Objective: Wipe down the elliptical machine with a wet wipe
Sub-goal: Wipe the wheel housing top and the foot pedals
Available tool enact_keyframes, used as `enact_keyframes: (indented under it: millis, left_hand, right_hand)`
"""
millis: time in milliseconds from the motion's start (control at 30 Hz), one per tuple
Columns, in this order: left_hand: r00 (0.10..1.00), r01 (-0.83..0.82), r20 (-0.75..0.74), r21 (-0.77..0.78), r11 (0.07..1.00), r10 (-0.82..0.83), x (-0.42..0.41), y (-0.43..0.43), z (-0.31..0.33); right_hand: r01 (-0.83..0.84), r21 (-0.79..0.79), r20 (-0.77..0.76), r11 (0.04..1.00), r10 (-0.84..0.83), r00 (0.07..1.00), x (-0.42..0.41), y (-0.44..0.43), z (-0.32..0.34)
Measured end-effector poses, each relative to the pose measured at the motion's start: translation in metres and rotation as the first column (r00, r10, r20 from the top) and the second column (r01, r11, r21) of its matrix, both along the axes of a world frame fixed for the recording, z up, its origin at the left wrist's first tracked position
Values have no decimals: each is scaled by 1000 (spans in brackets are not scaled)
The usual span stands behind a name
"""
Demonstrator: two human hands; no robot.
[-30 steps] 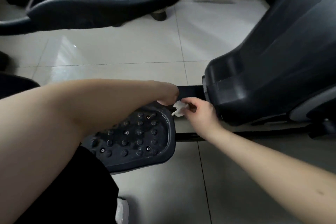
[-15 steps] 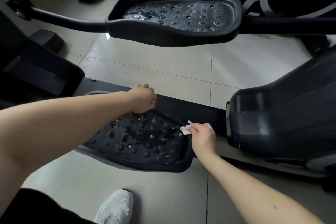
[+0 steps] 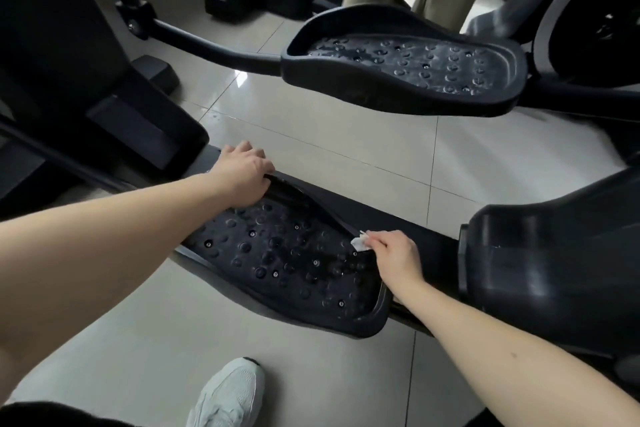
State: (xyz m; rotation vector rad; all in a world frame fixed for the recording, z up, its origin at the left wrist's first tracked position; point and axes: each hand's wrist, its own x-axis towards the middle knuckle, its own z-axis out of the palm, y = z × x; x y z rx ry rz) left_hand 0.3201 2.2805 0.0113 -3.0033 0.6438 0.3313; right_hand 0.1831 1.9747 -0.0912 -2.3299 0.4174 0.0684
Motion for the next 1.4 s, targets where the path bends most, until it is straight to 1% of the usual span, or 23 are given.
enact_keyframes:
  millis: [100,200,300,400,467,567,633,700,767,833,933,1033,1133,1267,1333,1400]
  left_hand:
    - [1000,-25,-12,-17,1000,25,-2,15,0]
    - [998,-66,-12,-26,998,66,4,24,7]
    - [992,-118,-33,33,992,120,10,28,12]
    - [986,-154,-49,81,985,158,7,32,12]
    - [983,-175,-43,95,980,180,5,38,14]
    - [971,-232,-37,94,968,236,5,53,11]
    - [953,-296,-38,78,952,300,4,67,6]
    - [929,-366,-33,50,929,368,1,83,0]
    - [906,-419,-42,66,906,422,-2,96,-6]
    - [885,-448,-101,84,890,455,-7,102,-10]
    - [865,-476,-146,66,877,480,-7,104,-13]
    - [861,-486,-141,55,872,489,-5,103,-11]
    - [861,-488,-136,56,871,490,-7,104,-13]
    - [854,-504,-136,23,863,502,-7,110,-21]
    - [860,-495,-136,17,869,492,-5,110,-21]
    - [866,-480,-143,29,877,479,-3,106,-19]
  right_hand:
    - [-6,-70,-50,998,2,999,5,0,-1]
    - [-19,-55,-37,998,17,999,20,25,4]
    - [-53,46,42,998,52,998,60,72,17]
    - [-150,128,103,980,137,985,93,124,43]
    - [-190,175,124,966,170,978,102,141,51]
    - [-160,195,136,968,135,981,90,128,46]
    - [-110,185,94,977,94,991,77,105,37]
    - [-100,178,61,979,91,994,70,88,33]
    - [-98,156,47,983,92,995,76,90,37]
    - [-115,139,63,984,107,992,90,108,43]
    - [-235,168,103,957,220,970,117,154,53]
    - [-270,202,95,942,256,962,131,181,60]
    - [-235,216,104,948,217,971,119,159,54]
    - [-127,131,85,983,117,989,93,104,41]
    - [-141,87,60,986,136,989,88,92,39]
    - [-172,73,63,982,168,984,93,100,41]
